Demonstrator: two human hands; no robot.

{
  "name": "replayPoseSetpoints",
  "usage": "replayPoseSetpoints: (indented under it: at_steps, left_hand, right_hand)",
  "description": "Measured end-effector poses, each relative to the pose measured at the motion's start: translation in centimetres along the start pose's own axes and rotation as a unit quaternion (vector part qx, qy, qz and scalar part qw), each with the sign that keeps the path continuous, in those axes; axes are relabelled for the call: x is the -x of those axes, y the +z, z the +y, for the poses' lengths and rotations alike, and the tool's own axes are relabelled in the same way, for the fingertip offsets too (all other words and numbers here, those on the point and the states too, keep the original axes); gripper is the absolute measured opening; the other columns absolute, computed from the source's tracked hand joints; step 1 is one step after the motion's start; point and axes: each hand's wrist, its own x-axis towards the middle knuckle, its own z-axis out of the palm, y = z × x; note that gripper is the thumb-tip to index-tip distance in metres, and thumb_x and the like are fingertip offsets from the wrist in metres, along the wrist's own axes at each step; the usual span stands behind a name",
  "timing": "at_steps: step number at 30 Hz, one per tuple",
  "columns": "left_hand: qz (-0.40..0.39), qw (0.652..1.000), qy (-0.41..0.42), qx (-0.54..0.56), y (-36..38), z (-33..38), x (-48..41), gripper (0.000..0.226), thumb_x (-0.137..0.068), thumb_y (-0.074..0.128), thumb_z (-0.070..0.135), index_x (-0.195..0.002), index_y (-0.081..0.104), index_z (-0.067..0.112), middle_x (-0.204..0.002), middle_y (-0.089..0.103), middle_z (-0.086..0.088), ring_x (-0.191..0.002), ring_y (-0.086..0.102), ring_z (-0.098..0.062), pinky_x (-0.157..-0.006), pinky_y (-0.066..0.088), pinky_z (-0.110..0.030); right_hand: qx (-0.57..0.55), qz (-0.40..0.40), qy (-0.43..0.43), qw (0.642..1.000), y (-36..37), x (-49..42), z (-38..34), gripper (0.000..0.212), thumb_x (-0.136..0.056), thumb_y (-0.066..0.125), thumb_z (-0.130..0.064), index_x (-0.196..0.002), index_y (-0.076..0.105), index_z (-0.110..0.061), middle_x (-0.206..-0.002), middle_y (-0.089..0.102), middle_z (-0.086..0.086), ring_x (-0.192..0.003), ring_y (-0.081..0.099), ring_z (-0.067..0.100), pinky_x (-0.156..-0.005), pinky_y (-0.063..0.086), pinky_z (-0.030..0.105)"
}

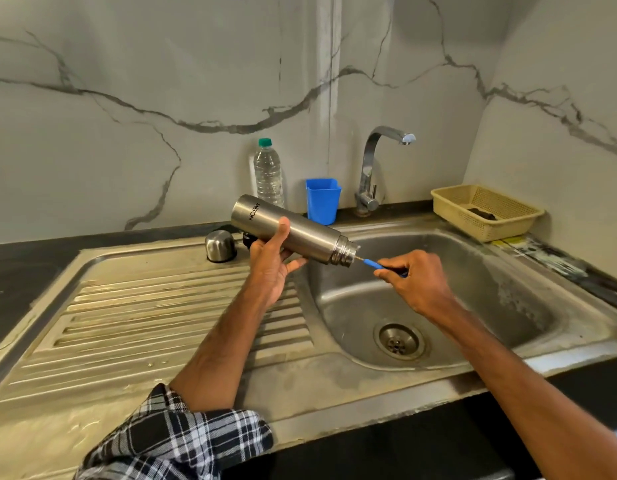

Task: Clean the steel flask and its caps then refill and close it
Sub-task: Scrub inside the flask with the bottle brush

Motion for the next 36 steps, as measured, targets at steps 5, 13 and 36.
replayPoseSetpoints:
  at_steps: [5, 13, 36]
  left_hand:
    - [-0.012, 1.000, 0.000, -0.014, 0.9, -0.7, 0.5, 0.038, -0.094, 0.069, 0.021, -0.127, 0.054, 0.009, -0.128, 0.068, -0.017, -0.120, 0.065, -0.030, -0.086, 0.059, -0.056]
    - [0.002, 1.000, -0.010, 0.011, 0.7, -0.7, 0.4, 0.047, -0.095, 0.069, 0.021, -0.134, 0.048, 0.007, -0.128, 0.066, -0.017, -0.119, 0.065, -0.030, -0.070, 0.064, -0.046]
    - [0.013, 0.998, 0.000, 0.059, 0.5, 0.6, 0.7, 0.064, -0.082, 0.075, 0.025, -0.140, 0.051, 0.011, -0.130, 0.066, -0.015, -0.120, 0.064, -0.029, -0.071, 0.062, -0.043]
  right_hand:
    - [0.029, -0.004, 0.036, 0.999, -0.7, -0.1, 0.9, 0.018, -0.082, 0.082, -0.024, -0.099, 0.080, -0.025, -0.077, 0.075, -0.011, -0.066, 0.064, 0.007, -0.062, 0.054, 0.030]
    - [-0.022, -0.032, 0.010, 0.999, -0.2, -0.1, 0.4, 0.009, -0.088, 0.075, -0.018, -0.095, 0.078, -0.023, -0.074, 0.071, -0.008, -0.068, 0.064, 0.007, -0.061, 0.044, 0.009]
    - [0.012, 0.077, -0.056, 0.995, -1.1, -0.3, 1.0, 0.030, -0.077, 0.084, -0.014, -0.105, 0.078, -0.024, -0.092, 0.070, -0.010, -0.086, 0.062, 0.009, -0.076, 0.058, 0.038]
